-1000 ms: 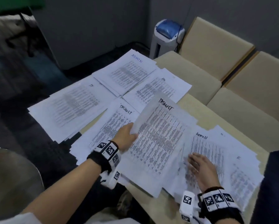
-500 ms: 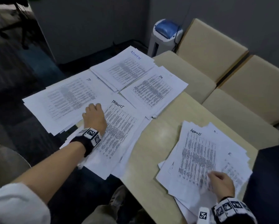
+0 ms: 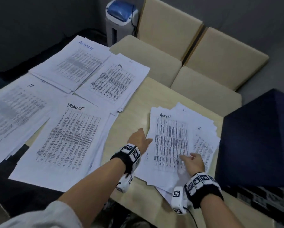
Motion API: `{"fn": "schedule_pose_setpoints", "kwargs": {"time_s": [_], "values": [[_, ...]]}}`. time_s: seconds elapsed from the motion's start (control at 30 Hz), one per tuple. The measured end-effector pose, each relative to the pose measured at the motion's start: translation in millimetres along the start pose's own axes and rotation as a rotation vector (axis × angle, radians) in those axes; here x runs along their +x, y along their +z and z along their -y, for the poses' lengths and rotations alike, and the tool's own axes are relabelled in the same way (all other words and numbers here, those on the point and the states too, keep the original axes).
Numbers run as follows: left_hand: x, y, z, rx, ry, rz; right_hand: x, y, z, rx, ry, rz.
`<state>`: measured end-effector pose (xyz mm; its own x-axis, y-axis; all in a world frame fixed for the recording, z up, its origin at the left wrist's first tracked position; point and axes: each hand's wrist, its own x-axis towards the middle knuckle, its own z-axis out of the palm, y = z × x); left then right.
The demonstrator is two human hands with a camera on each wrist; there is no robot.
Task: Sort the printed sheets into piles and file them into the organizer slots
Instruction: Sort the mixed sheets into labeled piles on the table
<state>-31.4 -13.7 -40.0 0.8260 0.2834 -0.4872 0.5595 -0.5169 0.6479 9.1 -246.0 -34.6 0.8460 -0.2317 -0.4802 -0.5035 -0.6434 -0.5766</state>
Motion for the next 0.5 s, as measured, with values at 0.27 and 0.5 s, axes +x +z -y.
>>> {"fn": "schedule_pose_setpoints", "kwargs": {"time_s": [0.27,0.5], "values": [[3.0,7.3,-21.0,0.209,0.125,-0.127,-13.8,3.6,-30.9,0.107,0.081,0.149],[-1.9,-2.9,0.6,0.039,0.202,-0.051,-2.2,-24.7,-20.2,0.127,0.036,-0.008]]}}
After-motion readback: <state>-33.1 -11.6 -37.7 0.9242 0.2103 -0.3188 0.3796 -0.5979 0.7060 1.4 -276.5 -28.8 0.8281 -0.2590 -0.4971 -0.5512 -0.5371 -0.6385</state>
